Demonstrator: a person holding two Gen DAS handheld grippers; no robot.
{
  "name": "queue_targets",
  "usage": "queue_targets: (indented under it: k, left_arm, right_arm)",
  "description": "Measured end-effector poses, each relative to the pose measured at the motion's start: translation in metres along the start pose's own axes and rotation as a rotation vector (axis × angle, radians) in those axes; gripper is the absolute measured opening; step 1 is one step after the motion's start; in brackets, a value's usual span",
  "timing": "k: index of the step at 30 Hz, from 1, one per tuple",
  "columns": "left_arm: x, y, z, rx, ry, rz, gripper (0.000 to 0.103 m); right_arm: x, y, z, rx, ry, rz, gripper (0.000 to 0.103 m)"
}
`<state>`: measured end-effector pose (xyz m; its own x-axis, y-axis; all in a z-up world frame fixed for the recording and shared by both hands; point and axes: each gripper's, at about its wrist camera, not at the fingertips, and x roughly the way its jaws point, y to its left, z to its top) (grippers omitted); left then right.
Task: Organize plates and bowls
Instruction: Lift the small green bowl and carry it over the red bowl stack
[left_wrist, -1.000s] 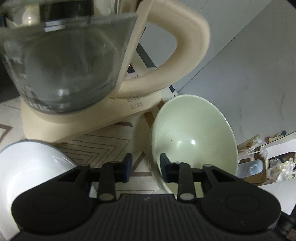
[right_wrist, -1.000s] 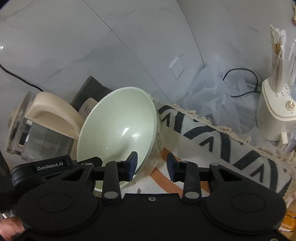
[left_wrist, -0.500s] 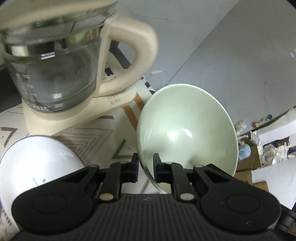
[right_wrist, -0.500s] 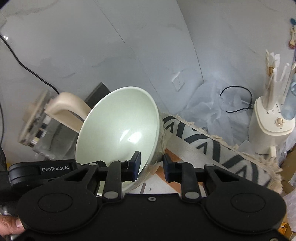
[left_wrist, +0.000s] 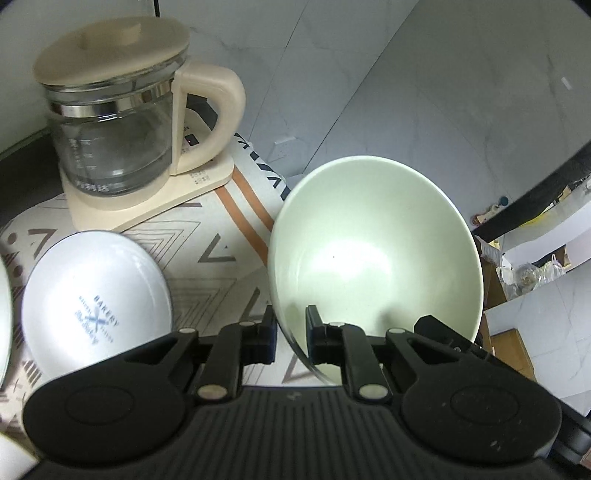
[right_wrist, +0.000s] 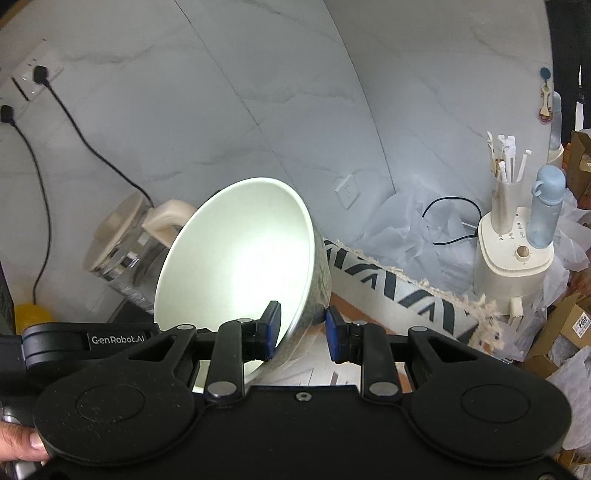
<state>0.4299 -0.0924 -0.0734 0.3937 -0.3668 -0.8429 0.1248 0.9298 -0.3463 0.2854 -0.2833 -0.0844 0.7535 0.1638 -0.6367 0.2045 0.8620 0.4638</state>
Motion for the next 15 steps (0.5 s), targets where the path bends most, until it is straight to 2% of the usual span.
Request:
queue_targets:
  k: [4,15]
  left_arm:
    - [-0.017,-0.006,-0.019,0.014,-0.012,0.015,0.013]
    - [-0.053,-0.001,-0.079,-0.031,-0.016,0.049,0.013]
  right_arm:
    - [-0.019,-0.003,-0.012,0.005,-0.010,0.014,0.026]
    - [-0.055,-0.004,-0.052,-0.032,0.018,0.034,0.026]
